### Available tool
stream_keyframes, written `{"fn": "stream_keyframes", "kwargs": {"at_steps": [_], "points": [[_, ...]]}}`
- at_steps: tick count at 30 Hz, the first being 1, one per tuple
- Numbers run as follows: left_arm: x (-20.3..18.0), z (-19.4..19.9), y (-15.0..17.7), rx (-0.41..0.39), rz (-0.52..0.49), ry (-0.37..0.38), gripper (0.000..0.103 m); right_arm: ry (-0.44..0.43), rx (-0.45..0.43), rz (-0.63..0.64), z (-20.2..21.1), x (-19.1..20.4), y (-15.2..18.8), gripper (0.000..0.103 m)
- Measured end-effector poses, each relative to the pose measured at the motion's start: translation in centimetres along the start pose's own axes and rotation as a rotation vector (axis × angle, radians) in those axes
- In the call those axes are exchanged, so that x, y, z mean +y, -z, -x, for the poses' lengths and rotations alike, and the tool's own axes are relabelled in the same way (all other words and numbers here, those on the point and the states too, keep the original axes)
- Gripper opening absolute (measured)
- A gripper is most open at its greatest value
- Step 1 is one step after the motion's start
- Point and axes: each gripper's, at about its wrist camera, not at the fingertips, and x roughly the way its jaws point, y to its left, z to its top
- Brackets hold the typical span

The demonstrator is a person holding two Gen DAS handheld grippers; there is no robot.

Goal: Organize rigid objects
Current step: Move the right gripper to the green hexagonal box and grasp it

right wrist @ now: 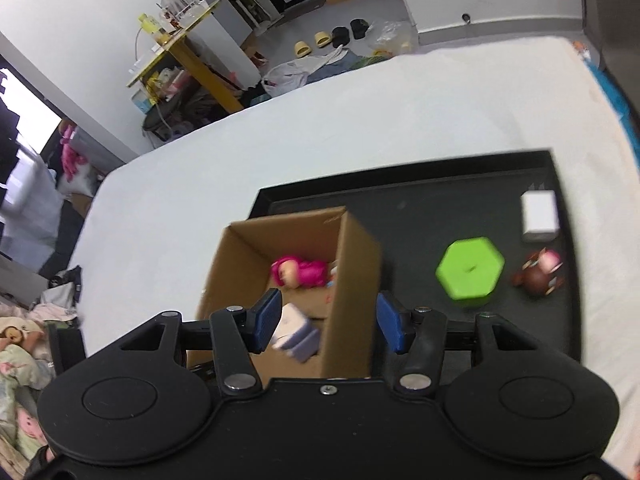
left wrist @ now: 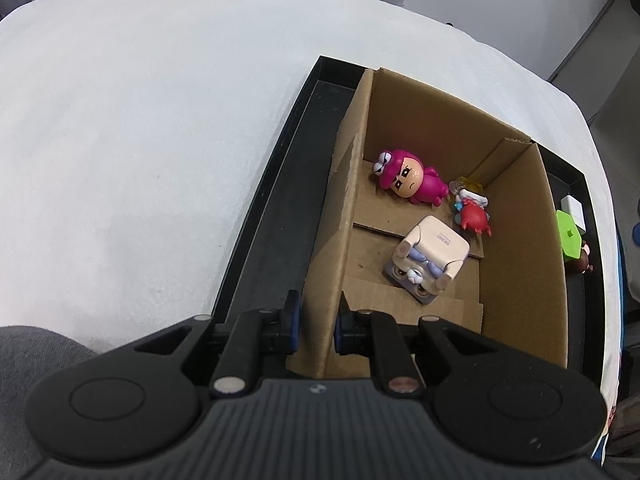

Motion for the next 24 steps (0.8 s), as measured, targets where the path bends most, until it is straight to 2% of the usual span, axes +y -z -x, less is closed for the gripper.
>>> {"fn": "stream_keyframes", "kwargs": {"at_steps": [10, 12, 14, 16, 19, 21, 24], "points": [[0.1, -0.1, 0.0, -0.002, 0.002, -0.001, 0.014, 0.089, 0.003, 0.003, -2.1, -4.5, 0.0, 0.054], [0.1, -0.1, 0.0, -0.001, 0.002, -0.001, 0.014, 0.1, 0.0, 0.012, -2.7, -4.9, 0.0, 0.06], [0.1, -0.1, 0.0, 0.0, 0.003, 0.002, 0.014, 0.119, 0.006, 0.041, -3.5, -4.8, 0.0, 0.061], [0.1, -0.2, -0.1, 0.002, 0.003, 0.002, 0.014, 0.123, -0.001, 0.072, -4.2, -4.7, 0.1, 0.067], [0.2, -0.2, -0.1, 0.0, 0.002, 0.003, 0.014, 0.185, 0.015, 0.118, -5.6, -4.4, -0.1, 0.07], [0.3, -0.3, -0.1, 0.001, 0.006, 0.007, 0.014, 0.217, 0.015, 0.157, -6.3, -4.2, -0.3, 0.078], [0.5, -0.4, 0.0, 0.002, 0.012, 0.015, 0.014, 0.233, 0.038, 0.179, -7.4, -4.3, -0.5, 0.079]]}}
